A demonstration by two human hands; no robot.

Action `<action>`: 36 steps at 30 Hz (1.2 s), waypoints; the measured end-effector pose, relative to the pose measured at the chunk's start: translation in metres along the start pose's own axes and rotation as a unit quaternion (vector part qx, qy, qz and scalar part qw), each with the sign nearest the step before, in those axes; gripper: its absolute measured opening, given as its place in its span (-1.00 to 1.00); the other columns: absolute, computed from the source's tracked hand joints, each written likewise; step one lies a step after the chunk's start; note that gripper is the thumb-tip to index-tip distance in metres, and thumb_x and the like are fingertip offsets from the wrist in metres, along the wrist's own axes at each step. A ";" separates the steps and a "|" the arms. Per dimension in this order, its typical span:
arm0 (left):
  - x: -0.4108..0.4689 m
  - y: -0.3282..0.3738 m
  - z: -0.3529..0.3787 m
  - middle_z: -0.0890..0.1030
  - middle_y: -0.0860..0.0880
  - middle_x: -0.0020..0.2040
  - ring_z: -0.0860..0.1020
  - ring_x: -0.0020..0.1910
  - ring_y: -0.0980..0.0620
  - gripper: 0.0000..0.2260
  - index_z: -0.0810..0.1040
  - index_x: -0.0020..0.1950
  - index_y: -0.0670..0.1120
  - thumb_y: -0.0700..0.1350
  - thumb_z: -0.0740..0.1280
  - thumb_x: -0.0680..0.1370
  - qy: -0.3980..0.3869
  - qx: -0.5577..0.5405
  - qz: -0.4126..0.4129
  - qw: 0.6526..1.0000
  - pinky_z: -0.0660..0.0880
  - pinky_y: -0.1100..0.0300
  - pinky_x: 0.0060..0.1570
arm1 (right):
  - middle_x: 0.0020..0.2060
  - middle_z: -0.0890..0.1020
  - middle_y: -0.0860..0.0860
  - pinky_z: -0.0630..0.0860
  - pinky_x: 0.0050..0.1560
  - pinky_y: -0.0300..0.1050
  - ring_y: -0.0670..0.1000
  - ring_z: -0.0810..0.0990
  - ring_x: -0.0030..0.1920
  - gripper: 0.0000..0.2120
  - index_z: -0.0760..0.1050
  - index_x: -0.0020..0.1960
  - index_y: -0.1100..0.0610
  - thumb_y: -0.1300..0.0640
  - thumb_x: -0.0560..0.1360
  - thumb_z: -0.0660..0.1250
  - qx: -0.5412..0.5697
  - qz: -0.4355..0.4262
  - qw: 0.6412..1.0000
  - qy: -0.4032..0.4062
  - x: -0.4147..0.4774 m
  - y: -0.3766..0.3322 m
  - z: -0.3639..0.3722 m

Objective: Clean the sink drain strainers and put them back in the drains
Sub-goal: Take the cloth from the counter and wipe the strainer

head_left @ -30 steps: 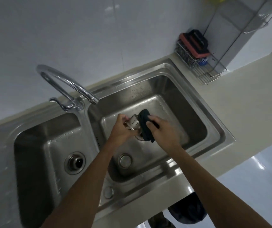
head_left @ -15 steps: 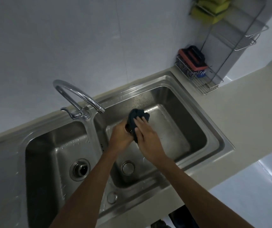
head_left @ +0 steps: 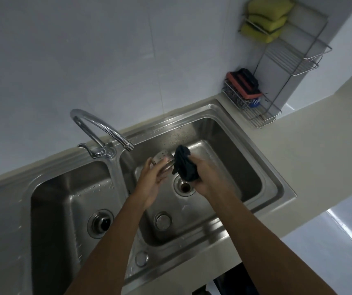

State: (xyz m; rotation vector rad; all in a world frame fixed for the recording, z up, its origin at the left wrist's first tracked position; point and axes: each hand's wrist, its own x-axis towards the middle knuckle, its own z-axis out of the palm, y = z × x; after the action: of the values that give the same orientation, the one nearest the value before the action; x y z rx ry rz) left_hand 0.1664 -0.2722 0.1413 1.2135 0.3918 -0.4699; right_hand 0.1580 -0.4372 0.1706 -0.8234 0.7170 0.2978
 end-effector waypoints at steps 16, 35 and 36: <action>-0.004 0.030 0.003 0.70 -0.12 0.00 0.68 -0.02 -0.05 -0.62 0.72 0.10 -0.11 0.12 0.55 0.43 -0.020 -0.064 -0.130 0.989 0.62 0.06 0.07 | -0.02 0.75 -0.02 0.59 0.12 -0.22 -0.07 0.70 -0.04 -0.83 0.71 0.09 0.05 0.14 0.51 0.46 -0.484 -0.301 0.821 -0.046 -0.009 0.026 0.025; -0.004 0.030 0.050 0.69 -0.16 0.08 0.68 -0.06 -0.09 -0.48 0.63 0.22 -0.19 0.17 0.52 0.45 0.101 -0.212 -0.150 0.960 0.65 0.10 -0.21 | -0.02 0.73 0.04 0.62 -0.12 -0.13 0.03 0.71 -0.12 -0.69 0.69 0.06 0.16 0.28 0.32 0.55 -0.642 -0.620 0.451 0.025 -0.006 0.014 0.014; -0.003 0.027 0.044 0.67 -0.20 0.13 0.67 -0.01 -0.13 -0.48 0.59 0.26 -0.19 0.15 0.51 0.47 0.117 -0.232 -0.149 0.954 0.66 0.04 -0.11 | 0.03 0.73 0.06 0.64 -0.09 -0.11 0.04 0.72 -0.08 -0.67 0.69 0.09 0.18 0.30 0.33 0.55 -0.634 -0.621 0.458 0.044 -0.007 0.013 0.011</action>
State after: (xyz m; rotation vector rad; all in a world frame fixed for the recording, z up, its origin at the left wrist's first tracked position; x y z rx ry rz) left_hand 0.1802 -0.3067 0.1774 0.7523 0.8468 -0.4583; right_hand 0.1514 -0.4203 0.1737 -2.5870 -0.3857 -0.7260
